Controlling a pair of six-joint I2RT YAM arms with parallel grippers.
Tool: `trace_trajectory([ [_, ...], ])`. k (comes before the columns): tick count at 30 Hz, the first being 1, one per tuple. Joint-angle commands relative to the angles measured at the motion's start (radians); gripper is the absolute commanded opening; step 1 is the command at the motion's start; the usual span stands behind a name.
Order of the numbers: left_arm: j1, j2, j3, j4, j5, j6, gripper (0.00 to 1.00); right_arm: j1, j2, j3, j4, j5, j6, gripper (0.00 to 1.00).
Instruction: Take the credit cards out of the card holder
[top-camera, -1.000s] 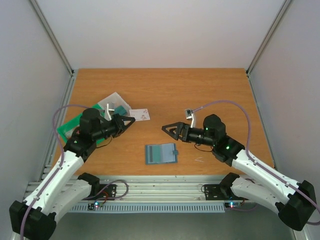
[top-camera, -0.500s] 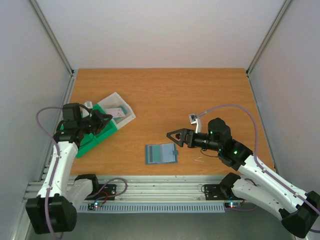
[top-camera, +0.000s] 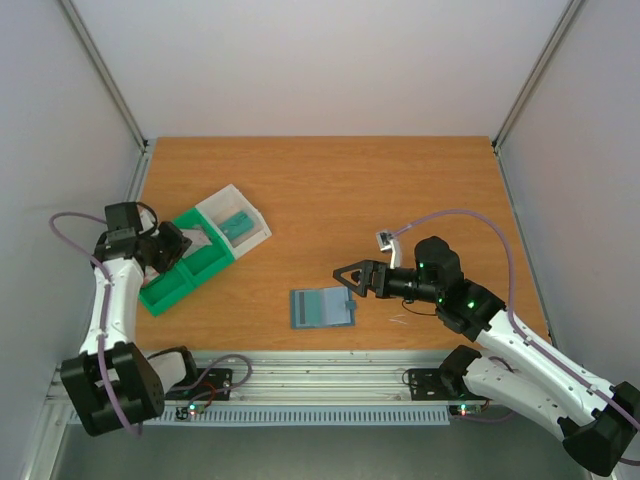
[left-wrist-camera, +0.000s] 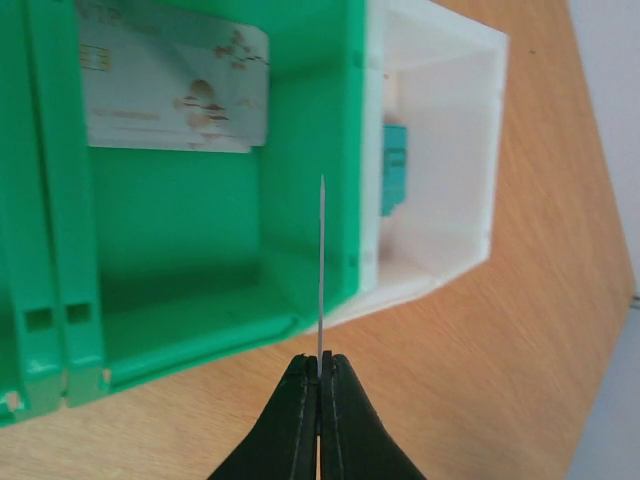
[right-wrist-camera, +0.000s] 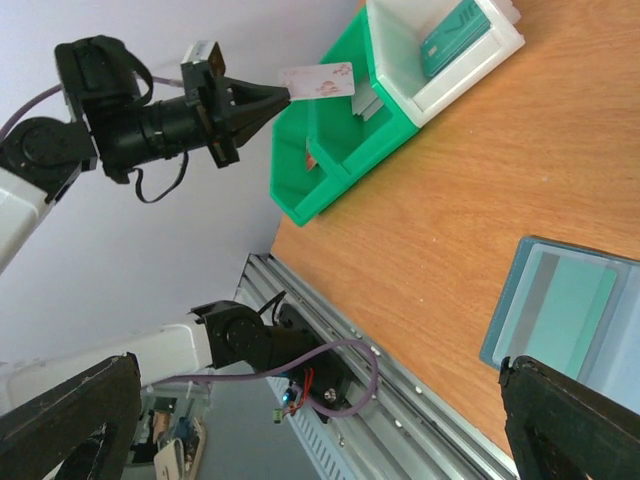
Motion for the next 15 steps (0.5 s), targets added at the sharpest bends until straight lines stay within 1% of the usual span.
trace_trajectory([
  [1,0.025,0.063,0.028,0.011,-0.053,0.057,0.0,0.004,-0.005,0.019,-0.019,-0.013,-0.025,0.98],
  [11,0.025,0.184,0.047,0.132,-0.113,0.076,0.0,0.004,-0.022,0.017,-0.039,0.004,-0.034,0.98],
  [15,0.025,0.238,0.056,0.187,-0.106,0.061,0.0,0.004,-0.028,0.019,-0.051,0.008,-0.039,0.98],
])
